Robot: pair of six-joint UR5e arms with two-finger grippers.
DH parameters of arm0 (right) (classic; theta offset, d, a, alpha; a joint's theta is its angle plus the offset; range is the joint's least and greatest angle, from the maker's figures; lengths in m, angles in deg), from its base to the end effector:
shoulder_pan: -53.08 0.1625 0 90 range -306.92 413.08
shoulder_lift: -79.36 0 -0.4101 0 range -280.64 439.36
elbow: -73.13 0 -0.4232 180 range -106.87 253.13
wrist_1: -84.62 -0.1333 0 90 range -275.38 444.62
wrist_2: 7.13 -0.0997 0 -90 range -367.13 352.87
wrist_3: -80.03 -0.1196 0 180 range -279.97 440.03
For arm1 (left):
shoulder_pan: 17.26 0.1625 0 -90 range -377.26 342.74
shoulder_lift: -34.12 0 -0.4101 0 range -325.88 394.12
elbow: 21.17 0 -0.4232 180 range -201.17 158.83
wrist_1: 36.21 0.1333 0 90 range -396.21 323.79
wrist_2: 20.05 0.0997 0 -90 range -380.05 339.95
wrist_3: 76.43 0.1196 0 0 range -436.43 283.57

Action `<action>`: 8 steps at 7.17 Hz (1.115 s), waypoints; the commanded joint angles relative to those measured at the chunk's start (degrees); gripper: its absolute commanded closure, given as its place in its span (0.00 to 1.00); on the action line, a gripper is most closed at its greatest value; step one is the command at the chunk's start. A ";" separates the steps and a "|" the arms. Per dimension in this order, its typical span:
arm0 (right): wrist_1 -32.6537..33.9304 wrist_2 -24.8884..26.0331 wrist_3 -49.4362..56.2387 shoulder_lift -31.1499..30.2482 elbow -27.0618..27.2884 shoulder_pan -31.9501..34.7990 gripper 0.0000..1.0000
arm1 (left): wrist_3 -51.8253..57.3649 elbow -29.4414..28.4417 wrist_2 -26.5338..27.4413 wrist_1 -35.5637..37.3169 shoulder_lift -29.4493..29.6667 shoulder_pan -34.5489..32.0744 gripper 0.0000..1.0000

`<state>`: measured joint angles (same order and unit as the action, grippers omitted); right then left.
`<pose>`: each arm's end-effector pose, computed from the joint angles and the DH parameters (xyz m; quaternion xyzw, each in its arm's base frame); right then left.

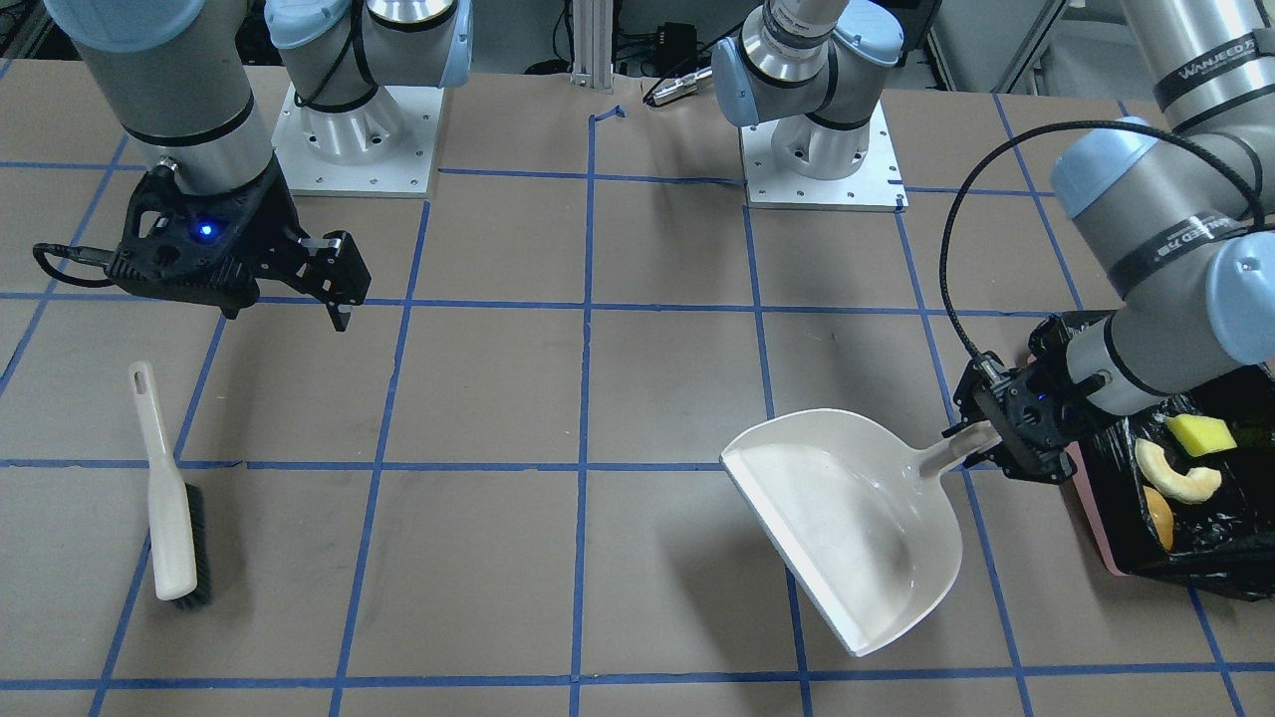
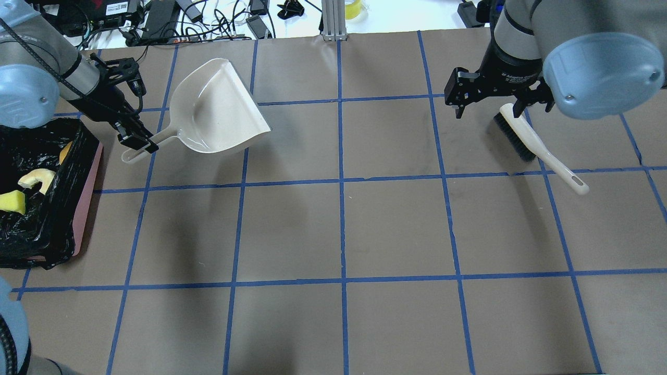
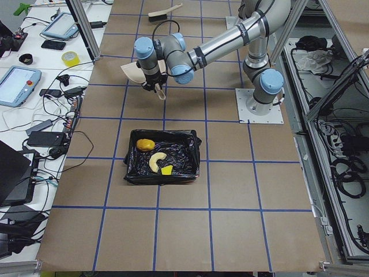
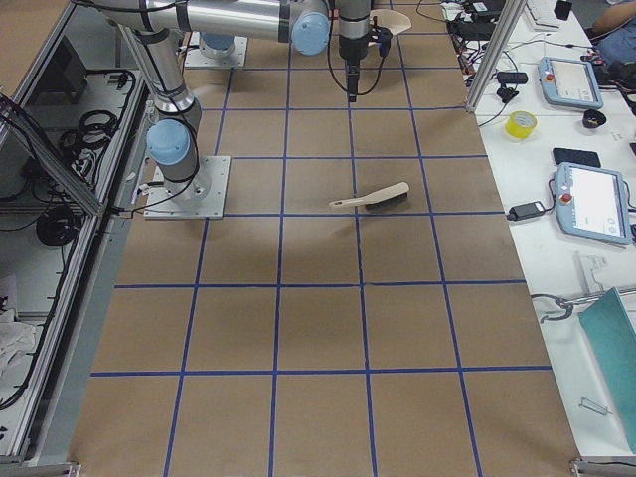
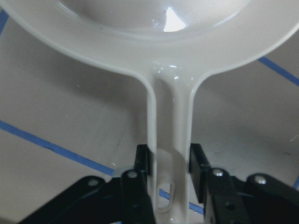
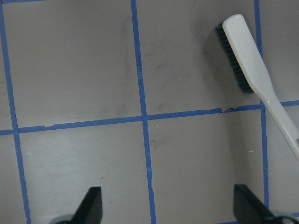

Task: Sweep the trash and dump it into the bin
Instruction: 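Set the dustpan down on the table and open the left gripper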

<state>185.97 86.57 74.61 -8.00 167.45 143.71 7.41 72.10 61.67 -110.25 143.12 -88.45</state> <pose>0.1316 -0.5461 0.4095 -0.0430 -0.9978 0.0399 0.0302 0.0546 -0.6271 0.2613 -0.5320 -0.8419 0.0220 0.0879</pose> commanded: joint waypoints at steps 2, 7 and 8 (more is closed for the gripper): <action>-0.19 0.00 -0.03 -0.52 0.16 -0.02 0.00 | 12.02 -7.28 7.98 1.88 7.44 -2.98 1.00; -0.02 0.00 0.06 -1.58 0.16 -0.02 0.00 | 16.18 -10.30 15.66 4.78 13.87 -9.13 1.00; 0.25 0.00 -0.03 -1.49 0.16 -0.02 0.00 | 15.65 -10.47 15.66 5.30 13.70 -10.01 1.00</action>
<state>185.95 86.55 74.66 -9.54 167.59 143.69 23.51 61.78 77.21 -105.63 156.59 -97.37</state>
